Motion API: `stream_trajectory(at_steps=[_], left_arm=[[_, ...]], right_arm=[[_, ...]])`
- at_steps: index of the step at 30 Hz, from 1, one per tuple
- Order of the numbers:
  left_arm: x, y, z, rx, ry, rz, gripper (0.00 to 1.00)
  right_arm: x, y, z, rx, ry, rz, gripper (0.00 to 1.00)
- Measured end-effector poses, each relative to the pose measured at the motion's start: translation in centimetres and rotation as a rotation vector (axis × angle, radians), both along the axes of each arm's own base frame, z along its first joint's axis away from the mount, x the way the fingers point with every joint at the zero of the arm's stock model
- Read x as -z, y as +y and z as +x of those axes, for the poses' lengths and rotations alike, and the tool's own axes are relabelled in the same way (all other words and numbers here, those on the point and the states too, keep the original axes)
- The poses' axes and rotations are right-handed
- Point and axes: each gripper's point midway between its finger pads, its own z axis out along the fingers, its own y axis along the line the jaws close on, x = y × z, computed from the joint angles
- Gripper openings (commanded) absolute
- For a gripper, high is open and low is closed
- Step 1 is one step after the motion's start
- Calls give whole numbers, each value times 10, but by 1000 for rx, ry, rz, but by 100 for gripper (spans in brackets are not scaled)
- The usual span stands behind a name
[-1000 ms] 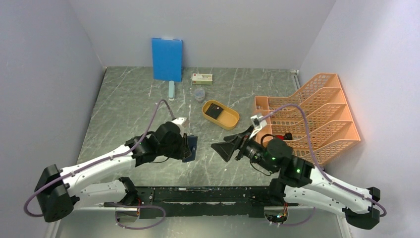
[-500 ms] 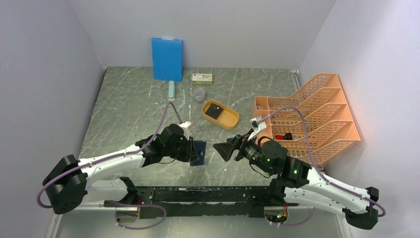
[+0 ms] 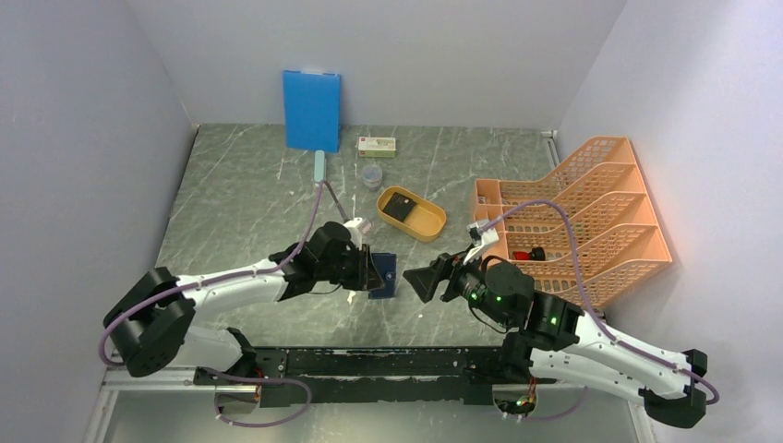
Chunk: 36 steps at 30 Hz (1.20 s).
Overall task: Put the credit cards into the card holder
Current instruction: Place the card holder at the center of the board.
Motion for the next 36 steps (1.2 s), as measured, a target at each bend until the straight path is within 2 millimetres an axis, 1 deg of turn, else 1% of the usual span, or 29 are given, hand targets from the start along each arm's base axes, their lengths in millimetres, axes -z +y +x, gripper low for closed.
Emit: stream_trajectory(at_steps=[2, 6, 10, 12, 14, 16, 17, 20, 21, 22, 23, 24, 25, 27, 30, 31, 34, 36], left_arm=[[5, -1, 8, -24, 19, -7, 5], [25, 0, 23, -71, 77, 13, 5], [44, 2, 26, -88, 137, 41, 6], [49, 0, 27, -85, 161, 41, 15], [49, -3, 28, -79, 171, 37, 26], [49, -3, 29, -80, 175, 42, 35], [49, -3, 29, -81, 175, 49, 39], [58, 8, 28, -105, 183, 110, 49], [63, 14, 27, -117, 190, 141, 61], [65, 19, 26, -129, 194, 165, 84], [66, 23, 26, -135, 193, 180, 87], [61, 25, 28, -142, 182, 181, 94], [54, 26, 30, -150, 159, 178, 98], [46, 35, 35, -182, 122, 202, 98], [37, 55, 36, -228, 88, 256, 98], [33, 60, 35, -238, 73, 266, 98], [6, 77, 35, -271, -6, 268, 98], [-19, 87, 35, -291, -77, 246, 98]], right_arm=[[3, -1, 0, 0, 7, -12, 84], [5, -2, -1, 1, 10, -17, 84], [1, -4, -2, 2, 7, -2, 84], [-1, -6, -2, 3, 3, 7, 84], [-2, -7, -3, 4, 1, 12, 84], [-3, -7, -3, 5, 0, 13, 84], [-3, -8, -3, 5, 0, 12, 84], [-2, -8, -3, 5, 2, 7, 84], [-2, -9, -3, 7, 3, 4, 84], [-1, -9, -3, 8, 4, 1, 84], [-1, -10, -3, 10, 5, -2, 85], [0, -10, -3, 13, 6, -6, 85], [0, -11, -3, 14, 7, -8, 86], [-1, -13, -3, 20, 8, -12, 87], [-5, -16, -1, 41, 7, -4, 89], [-8, -18, 1, 54, 10, 2, 91], [-14, -24, 7, 113, 22, 10, 94], [-18, -32, 14, 177, 28, 6, 96]])
